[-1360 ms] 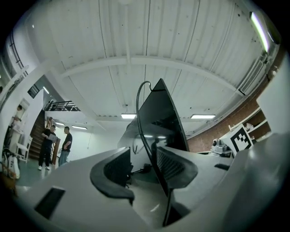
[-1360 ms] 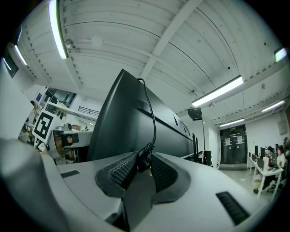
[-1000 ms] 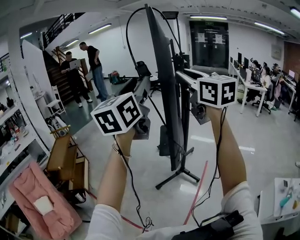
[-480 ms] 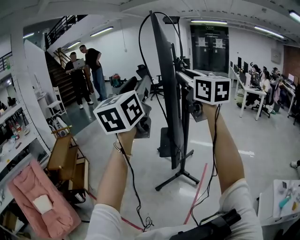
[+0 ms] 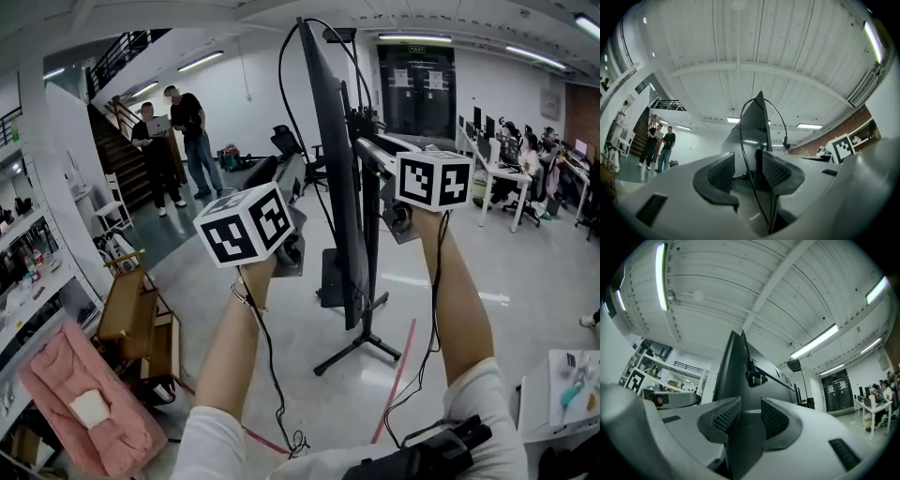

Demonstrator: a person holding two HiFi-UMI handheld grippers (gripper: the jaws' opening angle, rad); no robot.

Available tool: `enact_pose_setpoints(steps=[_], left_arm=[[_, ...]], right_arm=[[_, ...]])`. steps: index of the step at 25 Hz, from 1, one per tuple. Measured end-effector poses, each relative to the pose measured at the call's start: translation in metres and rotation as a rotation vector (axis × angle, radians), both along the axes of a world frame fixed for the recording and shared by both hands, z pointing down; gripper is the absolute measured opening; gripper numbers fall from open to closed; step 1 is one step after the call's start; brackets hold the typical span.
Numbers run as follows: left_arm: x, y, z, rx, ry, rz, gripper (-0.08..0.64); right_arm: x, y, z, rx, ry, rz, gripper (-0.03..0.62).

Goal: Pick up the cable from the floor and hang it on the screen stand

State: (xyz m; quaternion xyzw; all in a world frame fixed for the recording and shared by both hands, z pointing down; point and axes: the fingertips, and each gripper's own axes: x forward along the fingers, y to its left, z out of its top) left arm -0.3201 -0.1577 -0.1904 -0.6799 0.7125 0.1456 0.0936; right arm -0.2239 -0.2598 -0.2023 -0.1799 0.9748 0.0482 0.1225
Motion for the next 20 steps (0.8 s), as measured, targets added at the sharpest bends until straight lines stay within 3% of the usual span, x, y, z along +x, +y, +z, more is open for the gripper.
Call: enact_pose_setpoints(steps=[17,20], left_arm=[[0.006,-0.001,0.064,-0.080,0.070,0.058,0.172],[0.004,0.000,0.080,-0.099,0.082,0.050,0.110]], right_arm=[[0.027,0.022,0.054,-0.110,-0.058,0.044,0.116],[0.031,0.024,0.065,-0.124,-0.050,0.077,0.068]])
